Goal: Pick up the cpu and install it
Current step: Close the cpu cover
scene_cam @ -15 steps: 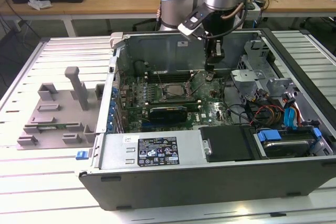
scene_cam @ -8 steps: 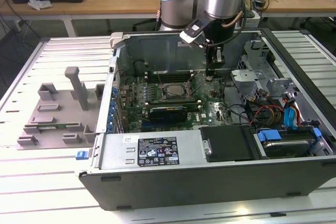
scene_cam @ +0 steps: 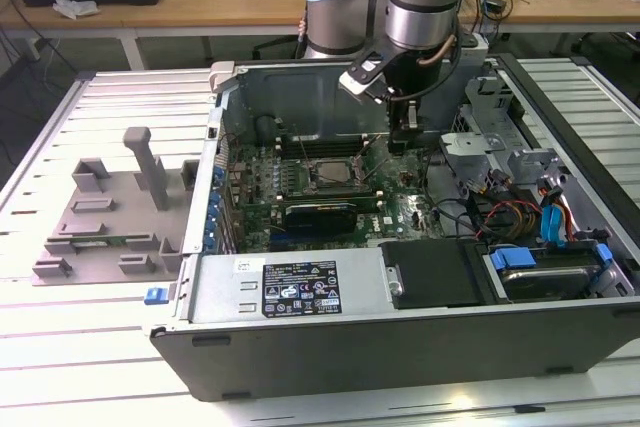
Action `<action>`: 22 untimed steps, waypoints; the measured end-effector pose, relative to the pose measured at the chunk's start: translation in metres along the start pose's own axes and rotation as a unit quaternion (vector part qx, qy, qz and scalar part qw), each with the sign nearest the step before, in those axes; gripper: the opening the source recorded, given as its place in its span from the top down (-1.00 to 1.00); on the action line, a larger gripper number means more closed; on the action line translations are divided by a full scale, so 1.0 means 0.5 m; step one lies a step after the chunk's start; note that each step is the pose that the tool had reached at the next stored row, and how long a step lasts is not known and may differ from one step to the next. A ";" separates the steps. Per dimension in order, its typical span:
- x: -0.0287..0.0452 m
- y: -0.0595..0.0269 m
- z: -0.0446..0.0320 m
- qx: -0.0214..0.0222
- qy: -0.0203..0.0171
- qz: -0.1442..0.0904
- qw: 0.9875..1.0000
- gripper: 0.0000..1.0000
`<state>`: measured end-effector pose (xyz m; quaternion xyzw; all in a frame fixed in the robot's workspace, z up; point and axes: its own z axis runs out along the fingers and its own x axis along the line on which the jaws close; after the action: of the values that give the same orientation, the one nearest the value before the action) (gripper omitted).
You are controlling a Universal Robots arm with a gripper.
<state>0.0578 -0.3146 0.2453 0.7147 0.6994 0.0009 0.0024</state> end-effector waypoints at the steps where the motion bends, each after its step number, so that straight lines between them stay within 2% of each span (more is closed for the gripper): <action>1: 0.000 -0.002 0.000 0.000 0.000 0.000 1.000 0.79; 7: 0.000 -0.006 0.000 0.000 0.000 0.000 1.000 0.79; 15: 0.000 -0.037 0.000 0.000 0.000 0.000 1.000 0.79; 17: 0.000 -0.059 0.000 0.000 0.000 0.000 1.000 0.79; 18: 0.000 -0.079 0.000 0.000 0.000 0.000 1.000 0.79; 21: 0.000 -0.123 0.000 0.000 0.000 0.000 1.000 0.79; 22: 0.000 -0.129 0.000 0.000 0.000 0.000 1.000 0.79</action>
<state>-0.0065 -0.3131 0.2452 0.7148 0.6993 0.0010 0.0023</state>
